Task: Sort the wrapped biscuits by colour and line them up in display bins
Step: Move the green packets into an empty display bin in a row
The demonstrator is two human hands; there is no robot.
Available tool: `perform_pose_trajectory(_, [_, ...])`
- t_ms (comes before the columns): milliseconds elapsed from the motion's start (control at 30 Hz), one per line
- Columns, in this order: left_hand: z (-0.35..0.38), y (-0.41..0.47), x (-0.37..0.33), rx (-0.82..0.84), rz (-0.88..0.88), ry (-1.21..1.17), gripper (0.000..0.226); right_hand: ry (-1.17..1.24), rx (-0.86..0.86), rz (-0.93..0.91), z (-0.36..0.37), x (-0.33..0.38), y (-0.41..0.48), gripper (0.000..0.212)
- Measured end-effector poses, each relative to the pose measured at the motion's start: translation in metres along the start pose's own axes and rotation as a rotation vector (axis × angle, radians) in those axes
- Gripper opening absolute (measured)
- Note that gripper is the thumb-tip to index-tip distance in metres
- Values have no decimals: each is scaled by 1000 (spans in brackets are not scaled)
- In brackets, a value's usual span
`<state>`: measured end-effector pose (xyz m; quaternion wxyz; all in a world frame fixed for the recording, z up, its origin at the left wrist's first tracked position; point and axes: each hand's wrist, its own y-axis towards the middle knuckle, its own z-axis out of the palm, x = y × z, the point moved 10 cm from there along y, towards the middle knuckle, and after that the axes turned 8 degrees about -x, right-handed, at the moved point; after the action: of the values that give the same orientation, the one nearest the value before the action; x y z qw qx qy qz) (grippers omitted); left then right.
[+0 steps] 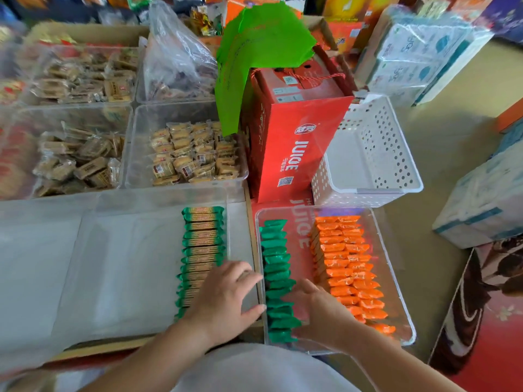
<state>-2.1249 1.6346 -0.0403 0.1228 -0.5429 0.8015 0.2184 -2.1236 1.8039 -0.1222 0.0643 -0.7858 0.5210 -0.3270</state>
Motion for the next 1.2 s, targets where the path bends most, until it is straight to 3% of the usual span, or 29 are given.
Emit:
perform_pose_trajectory(233, [48,-25,-18,234,-214,212,67,-99,-17,-127,19,-2,5,92])
perform_pose_trajectory(633, [55,-53,-26,317,-511,217,68,-165,6,-236,12,-22,-1,82])
perform_pose_trajectory(900, [51,-54,-25,199,-589,101,64,-275,-4,-278,15,-20,3,84])
perform_pose_trajectory(1200, [53,-55,-22,173,-597,78,63,-314,15,-306,18,-4,10,86])
